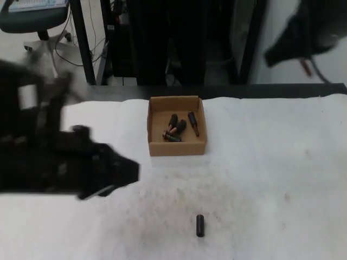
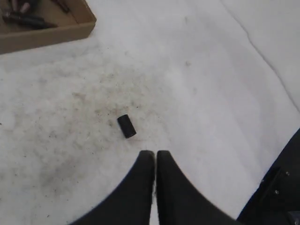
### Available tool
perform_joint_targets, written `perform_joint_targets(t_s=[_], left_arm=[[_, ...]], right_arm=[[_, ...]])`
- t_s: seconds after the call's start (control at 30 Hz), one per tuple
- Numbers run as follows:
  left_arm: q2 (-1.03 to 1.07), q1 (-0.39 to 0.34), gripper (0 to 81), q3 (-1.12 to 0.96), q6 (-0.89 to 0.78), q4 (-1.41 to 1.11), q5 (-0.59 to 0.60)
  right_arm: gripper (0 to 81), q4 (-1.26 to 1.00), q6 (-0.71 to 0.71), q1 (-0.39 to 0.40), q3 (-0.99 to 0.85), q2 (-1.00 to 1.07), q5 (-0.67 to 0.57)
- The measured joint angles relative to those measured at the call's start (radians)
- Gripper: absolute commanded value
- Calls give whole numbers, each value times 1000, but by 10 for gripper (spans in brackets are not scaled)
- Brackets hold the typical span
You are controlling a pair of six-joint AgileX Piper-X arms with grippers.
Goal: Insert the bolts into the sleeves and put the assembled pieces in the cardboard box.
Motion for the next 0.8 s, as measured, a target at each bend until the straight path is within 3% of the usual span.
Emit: perform_joint_targets(t_s=[0.23, 0.37, 0.57, 0.8], left_arm=[[376, -171, 312, -186, -148, -20, 4], [630, -305, 337, -359, -224, -5, -72], [766, -335, 337, -531, -226, 151, -216], [785, -335, 337, -609, -146, 328, -407]], right_arm=[[8, 67, 10, -149, 3, 0, -95], [8, 71, 33, -189, 3, 0, -116], [8, 82, 46, -194, 3, 0, -145], [8, 83, 69, -194, 3, 0, -221]])
